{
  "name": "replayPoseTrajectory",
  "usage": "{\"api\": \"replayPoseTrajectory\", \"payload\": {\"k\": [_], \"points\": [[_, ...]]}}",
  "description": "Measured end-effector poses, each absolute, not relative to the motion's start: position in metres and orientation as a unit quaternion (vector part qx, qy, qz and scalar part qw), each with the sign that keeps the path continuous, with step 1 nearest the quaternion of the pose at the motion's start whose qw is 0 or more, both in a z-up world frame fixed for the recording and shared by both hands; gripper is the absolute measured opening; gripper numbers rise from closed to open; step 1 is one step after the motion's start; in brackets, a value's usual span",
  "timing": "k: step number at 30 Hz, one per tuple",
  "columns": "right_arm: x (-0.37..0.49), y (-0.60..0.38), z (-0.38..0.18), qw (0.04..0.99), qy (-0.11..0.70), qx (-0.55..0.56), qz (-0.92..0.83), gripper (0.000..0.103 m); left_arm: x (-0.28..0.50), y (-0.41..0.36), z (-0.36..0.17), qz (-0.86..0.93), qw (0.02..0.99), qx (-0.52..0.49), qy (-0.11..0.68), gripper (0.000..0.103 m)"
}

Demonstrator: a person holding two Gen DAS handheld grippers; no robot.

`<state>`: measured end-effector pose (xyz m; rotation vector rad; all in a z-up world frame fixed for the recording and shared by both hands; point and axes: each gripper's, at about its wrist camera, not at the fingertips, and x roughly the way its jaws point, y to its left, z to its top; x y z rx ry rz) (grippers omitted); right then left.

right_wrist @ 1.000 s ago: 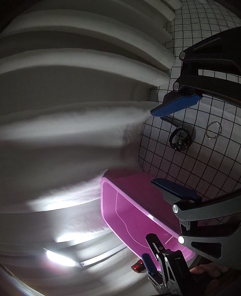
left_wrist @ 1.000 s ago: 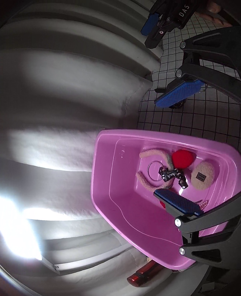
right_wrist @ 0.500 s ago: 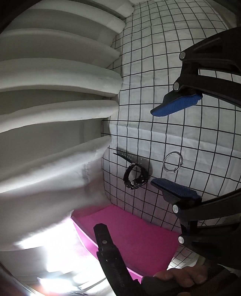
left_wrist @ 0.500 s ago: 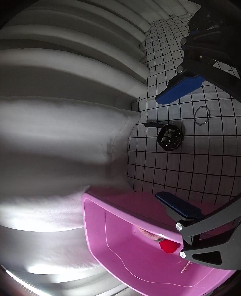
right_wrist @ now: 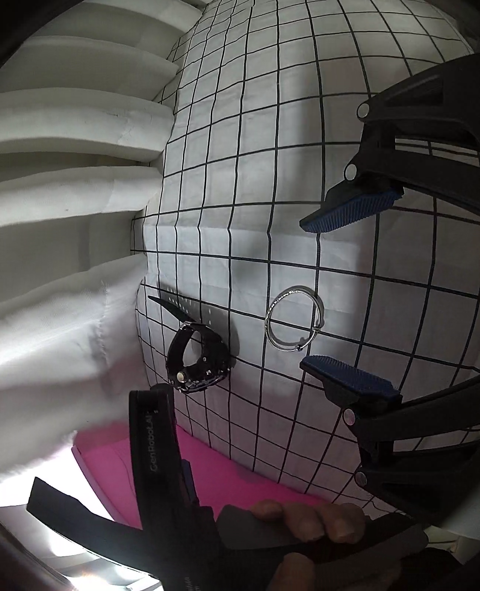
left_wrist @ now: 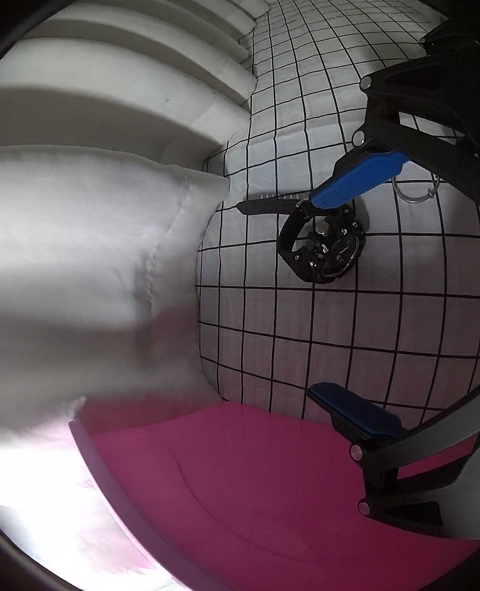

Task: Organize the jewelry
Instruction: 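Move the left tool to the black watch while the right tool approaches the silver bangle, then close the left tool on the black watch while the right tool grasps the silver bangle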

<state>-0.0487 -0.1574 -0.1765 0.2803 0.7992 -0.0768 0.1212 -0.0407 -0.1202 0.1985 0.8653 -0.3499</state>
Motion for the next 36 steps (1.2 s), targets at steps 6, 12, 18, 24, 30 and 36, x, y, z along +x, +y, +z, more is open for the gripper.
{"api": "replayPoseTrajectory", "payload": {"k": [6, 12, 18, 24, 30, 36], "points": [[-0.039, -0.147, -0.189, 0.913, 0.389, 0.117, -0.044, 0.066, 0.121, -0.045, -0.129, -0.193, 0.888, 0.090, 0.407, 0.094], [-0.030, -0.139, -0.197, 0.914, 0.390, 0.102, -0.046, 0.066, 0.117, -0.051, -0.135, -0.207, 0.889, 0.105, 0.394, 0.094], [-0.015, -0.128, -0.201, 0.915, 0.394, 0.072, -0.051, 0.066, 0.120, -0.053, -0.141, -0.207, 0.887, 0.112, 0.397, 0.094], [-0.010, -0.121, -0.204, 0.920, 0.385, 0.046, -0.050, 0.066, 0.124, -0.054, -0.149, -0.206, 0.883, 0.109, 0.407, 0.094], [-0.013, -0.121, -0.205, 0.924, 0.377, 0.045, -0.051, 0.056, 0.128, -0.059, -0.160, -0.204, 0.879, 0.112, 0.416, 0.094], [-0.017, -0.119, -0.204, 0.925, 0.373, 0.040, -0.051, 0.048, 0.137, -0.061, -0.169, -0.206, 0.875, 0.097, 0.426, 0.096]]}}
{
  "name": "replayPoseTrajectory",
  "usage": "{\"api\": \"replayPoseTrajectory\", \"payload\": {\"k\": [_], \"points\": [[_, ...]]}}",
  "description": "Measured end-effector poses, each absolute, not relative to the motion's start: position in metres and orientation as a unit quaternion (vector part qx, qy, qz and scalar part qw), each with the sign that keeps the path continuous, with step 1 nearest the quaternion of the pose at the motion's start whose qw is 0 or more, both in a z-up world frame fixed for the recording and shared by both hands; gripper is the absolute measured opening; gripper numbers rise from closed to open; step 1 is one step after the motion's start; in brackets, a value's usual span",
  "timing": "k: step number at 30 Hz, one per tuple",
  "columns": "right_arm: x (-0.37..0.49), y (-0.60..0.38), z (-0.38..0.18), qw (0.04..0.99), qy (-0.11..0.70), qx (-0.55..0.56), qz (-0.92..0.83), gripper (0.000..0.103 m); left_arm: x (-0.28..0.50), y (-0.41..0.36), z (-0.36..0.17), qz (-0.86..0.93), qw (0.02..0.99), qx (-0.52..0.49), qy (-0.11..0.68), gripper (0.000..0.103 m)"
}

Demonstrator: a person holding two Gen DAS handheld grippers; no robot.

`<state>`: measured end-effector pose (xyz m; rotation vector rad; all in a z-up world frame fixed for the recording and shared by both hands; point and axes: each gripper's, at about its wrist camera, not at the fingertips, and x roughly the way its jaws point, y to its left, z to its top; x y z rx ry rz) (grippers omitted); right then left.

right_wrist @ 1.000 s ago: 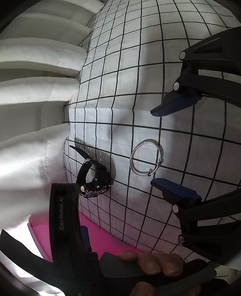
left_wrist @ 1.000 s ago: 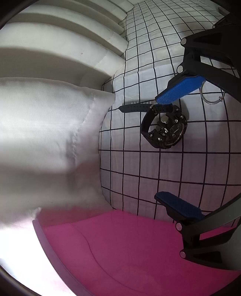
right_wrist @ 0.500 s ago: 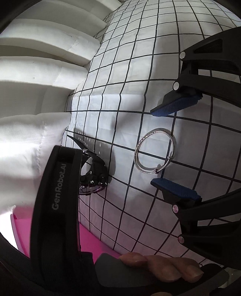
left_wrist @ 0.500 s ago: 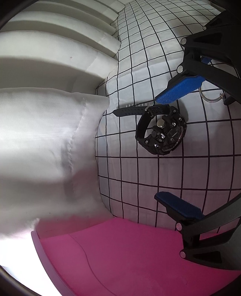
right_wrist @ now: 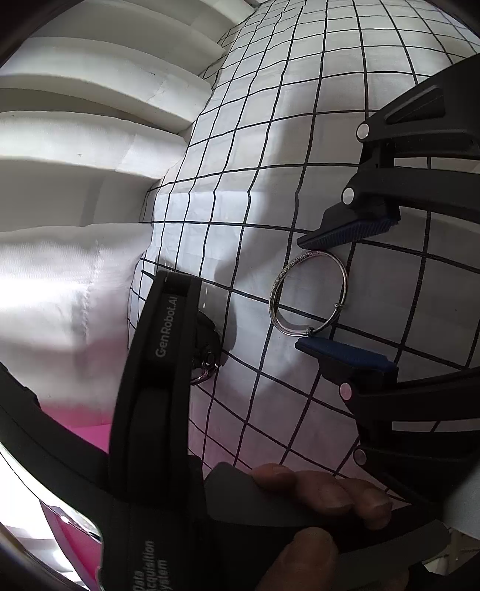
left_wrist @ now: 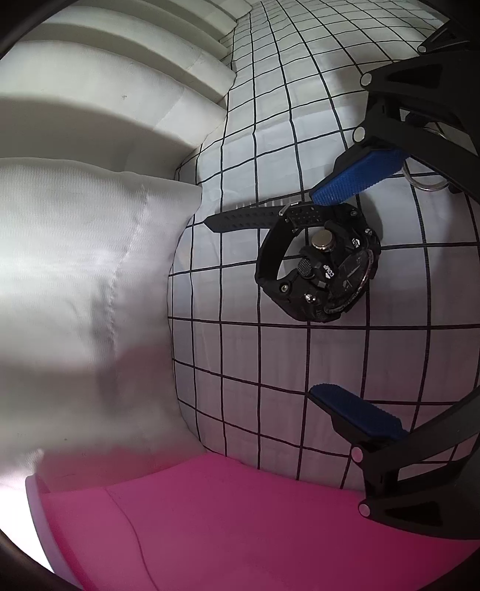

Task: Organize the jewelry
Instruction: 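Close the left tool on the black watch while the right tool grasps the silver bangle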

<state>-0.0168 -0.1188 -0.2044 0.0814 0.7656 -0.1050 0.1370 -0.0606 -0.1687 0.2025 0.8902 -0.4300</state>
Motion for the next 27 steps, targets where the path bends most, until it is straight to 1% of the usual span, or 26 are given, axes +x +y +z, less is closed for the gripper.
{"api": "replayPoseTrajectory", "payload": {"k": [5, 7, 8, 9, 11, 12, 14, 16, 17, 18, 19, 20, 21, 27], "points": [[-0.025, -0.119, -0.205, 0.925, 0.373, 0.045, -0.051, 0.047, 0.146, -0.059, -0.174, -0.219, 0.869, 0.070, 0.438, 0.095], [-0.026, -0.120, -0.204, 0.925, 0.374, 0.046, -0.050, 0.047, 0.149, -0.057, -0.176, -0.233, 0.864, 0.052, 0.444, 0.089], [-0.025, -0.120, -0.204, 0.925, 0.375, 0.045, -0.049, 0.047, 0.150, -0.057, -0.176, -0.240, 0.861, 0.046, 0.447, 0.084], [-0.025, -0.122, -0.205, 0.924, 0.376, 0.044, -0.049, 0.047, 0.150, -0.059, -0.175, -0.240, 0.860, 0.048, 0.448, 0.083], [-0.026, -0.123, -0.204, 0.923, 0.378, 0.043, -0.047, 0.047, 0.152, -0.063, -0.176, -0.237, 0.860, 0.050, 0.449, 0.085], [-0.026, -0.124, -0.204, 0.923, 0.379, 0.043, -0.047, 0.047, 0.155, -0.065, -0.179, -0.235, 0.858, 0.049, 0.454, 0.091], [-0.026, -0.122, -0.205, 0.923, 0.379, 0.042, -0.047, 0.047, 0.160, -0.069, -0.185, -0.245, 0.850, 0.044, 0.464, 0.094], [-0.025, -0.121, -0.204, 0.923, 0.379, 0.040, -0.047, 0.047, 0.156, -0.075, -0.184, -0.241, 0.858, 0.066, 0.448, 0.093], [-0.025, -0.122, -0.204, 0.923, 0.379, 0.040, -0.047, 0.047, 0.155, -0.076, -0.184, -0.250, 0.855, 0.068, 0.449, 0.086], [-0.025, -0.123, -0.205, 0.923, 0.379, 0.041, -0.047, 0.047, 0.153, -0.078, -0.183, -0.262, 0.851, 0.066, 0.450, 0.075], [-0.026, -0.126, -0.204, 0.923, 0.378, 0.042, -0.046, 0.047, 0.151, -0.079, -0.181, -0.271, 0.849, 0.064, 0.449, 0.069], [-0.027, -0.127, -0.204, 0.923, 0.378, 0.044, -0.046, 0.047, 0.148, -0.081, -0.179, -0.276, 0.849, 0.068, 0.445, 0.060], [-0.028, -0.127, -0.204, 0.923, 0.378, 0.046, -0.045, 0.047, 0.144, -0.083, -0.177, -0.275, 0.851, 0.078, 0.441, 0.058], [-0.038, -0.130, -0.202, 0.924, 0.377, 0.049, -0.043, 0.047, 0.135, -0.077, -0.173, -0.256, 0.856, 0.093, 0.439, 0.057]]}}
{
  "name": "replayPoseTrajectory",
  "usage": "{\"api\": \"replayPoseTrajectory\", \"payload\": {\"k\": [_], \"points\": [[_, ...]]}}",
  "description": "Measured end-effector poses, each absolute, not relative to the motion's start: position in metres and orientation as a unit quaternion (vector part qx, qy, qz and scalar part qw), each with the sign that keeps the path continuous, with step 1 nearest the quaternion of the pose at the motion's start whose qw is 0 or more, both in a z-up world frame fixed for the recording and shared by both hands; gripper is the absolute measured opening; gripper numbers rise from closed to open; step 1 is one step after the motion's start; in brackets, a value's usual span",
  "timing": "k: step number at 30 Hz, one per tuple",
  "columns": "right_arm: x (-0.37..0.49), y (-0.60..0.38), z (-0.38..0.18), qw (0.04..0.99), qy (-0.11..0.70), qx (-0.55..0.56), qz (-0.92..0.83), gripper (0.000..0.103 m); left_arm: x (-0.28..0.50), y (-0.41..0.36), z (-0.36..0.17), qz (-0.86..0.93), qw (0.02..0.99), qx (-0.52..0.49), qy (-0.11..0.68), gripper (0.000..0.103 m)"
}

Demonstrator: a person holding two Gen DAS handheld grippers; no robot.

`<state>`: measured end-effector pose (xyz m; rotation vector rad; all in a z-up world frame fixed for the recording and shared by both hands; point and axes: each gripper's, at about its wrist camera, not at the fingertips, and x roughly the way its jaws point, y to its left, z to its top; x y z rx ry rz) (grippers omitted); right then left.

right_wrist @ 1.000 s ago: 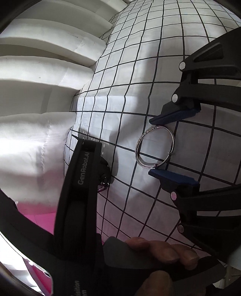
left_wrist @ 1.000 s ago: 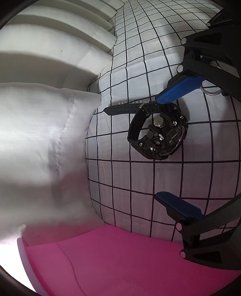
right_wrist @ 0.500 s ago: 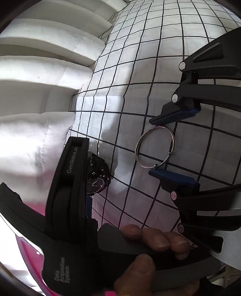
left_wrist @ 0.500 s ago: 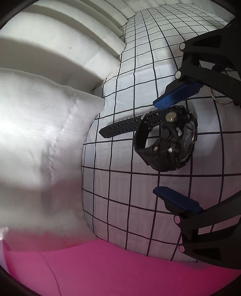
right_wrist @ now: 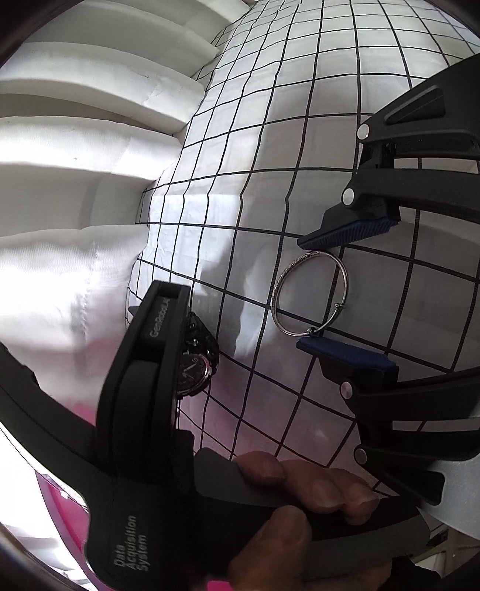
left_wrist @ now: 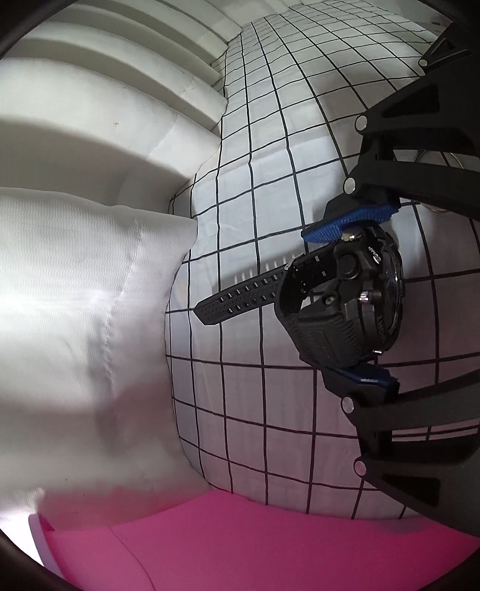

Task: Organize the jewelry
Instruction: 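Close the left tool on the black watch while the right tool grasps the silver bangle, then carry the watch and bangle with both tools over the pink tub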

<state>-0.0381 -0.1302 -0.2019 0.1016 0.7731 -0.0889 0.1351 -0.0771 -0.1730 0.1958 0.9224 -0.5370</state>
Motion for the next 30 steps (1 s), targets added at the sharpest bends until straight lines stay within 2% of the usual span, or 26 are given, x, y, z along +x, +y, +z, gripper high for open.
{"api": "replayPoseTrajectory", "payload": {"k": [16, 30], "points": [[-0.088, -0.170, -0.171, 0.930, 0.359, 0.053, -0.060, 0.047, 0.090, -0.038, -0.124, -0.231, 0.876, 0.099, 0.412, 0.057], [-0.102, -0.206, -0.093, 0.950, 0.303, 0.030, -0.064, 0.047, 0.046, -0.039, -0.043, -0.227, 0.900, 0.073, 0.365, 0.057]]}}
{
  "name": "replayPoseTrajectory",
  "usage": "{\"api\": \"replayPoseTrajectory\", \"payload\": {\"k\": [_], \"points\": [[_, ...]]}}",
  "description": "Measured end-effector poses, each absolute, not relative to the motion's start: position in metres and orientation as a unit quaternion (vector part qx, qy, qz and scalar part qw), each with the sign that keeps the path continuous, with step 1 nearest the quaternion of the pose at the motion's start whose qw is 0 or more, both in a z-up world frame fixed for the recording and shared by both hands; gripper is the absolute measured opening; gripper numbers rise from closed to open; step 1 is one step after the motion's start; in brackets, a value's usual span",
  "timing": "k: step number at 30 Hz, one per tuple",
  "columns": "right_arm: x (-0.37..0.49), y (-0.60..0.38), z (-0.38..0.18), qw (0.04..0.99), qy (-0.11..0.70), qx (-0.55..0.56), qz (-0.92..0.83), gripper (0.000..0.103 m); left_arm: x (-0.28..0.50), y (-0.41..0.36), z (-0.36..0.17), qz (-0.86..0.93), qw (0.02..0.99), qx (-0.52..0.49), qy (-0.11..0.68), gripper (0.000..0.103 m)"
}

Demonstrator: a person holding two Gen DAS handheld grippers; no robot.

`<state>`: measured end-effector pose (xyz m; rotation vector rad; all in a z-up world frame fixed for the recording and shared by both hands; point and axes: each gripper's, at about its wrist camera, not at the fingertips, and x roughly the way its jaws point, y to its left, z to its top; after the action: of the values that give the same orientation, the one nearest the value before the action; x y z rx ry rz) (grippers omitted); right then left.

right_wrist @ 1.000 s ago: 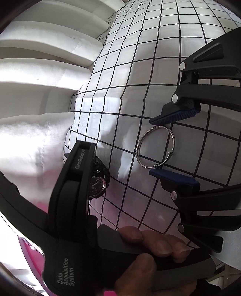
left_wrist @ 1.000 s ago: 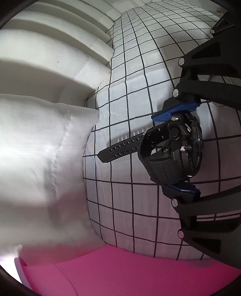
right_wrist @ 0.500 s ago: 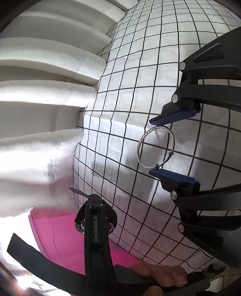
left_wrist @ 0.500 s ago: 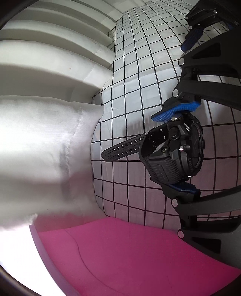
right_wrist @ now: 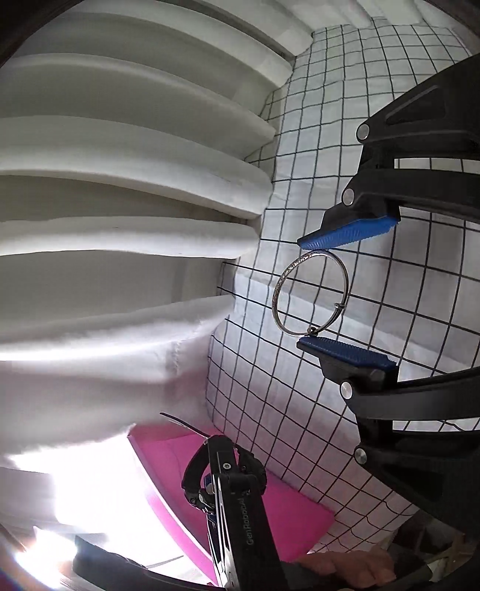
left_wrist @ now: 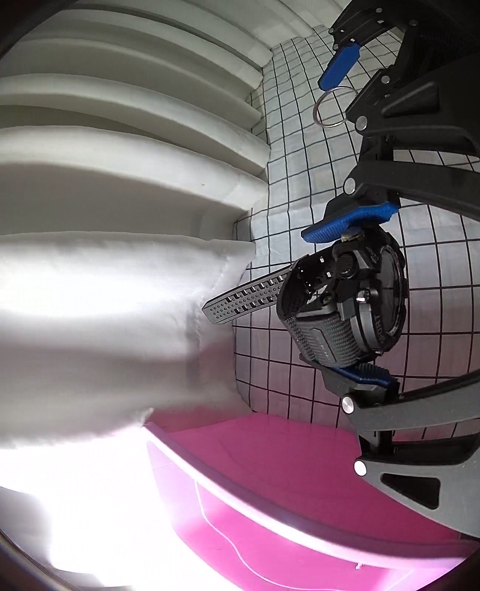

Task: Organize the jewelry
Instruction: 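Carry the watch and bangle with both tools over the pink tub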

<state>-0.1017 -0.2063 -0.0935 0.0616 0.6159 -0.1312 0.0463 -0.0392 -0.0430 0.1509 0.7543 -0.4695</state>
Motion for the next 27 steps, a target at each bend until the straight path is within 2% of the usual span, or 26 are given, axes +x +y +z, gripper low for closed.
{"api": "replayPoseTrajectory", "payload": {"k": [16, 27], "points": [[-0.084, -0.173, 0.011, 0.978, 0.202, -0.030, 0.035, 0.047, 0.016, 0.025, 0.068, -0.150, 0.948, 0.022, 0.279, 0.057], [-0.037, -0.084, 0.054, 0.973, 0.166, -0.062, 0.151, 0.047, 0.029, 0.125, 0.083, -0.024, 0.964, 0.002, 0.263, 0.057]]}}
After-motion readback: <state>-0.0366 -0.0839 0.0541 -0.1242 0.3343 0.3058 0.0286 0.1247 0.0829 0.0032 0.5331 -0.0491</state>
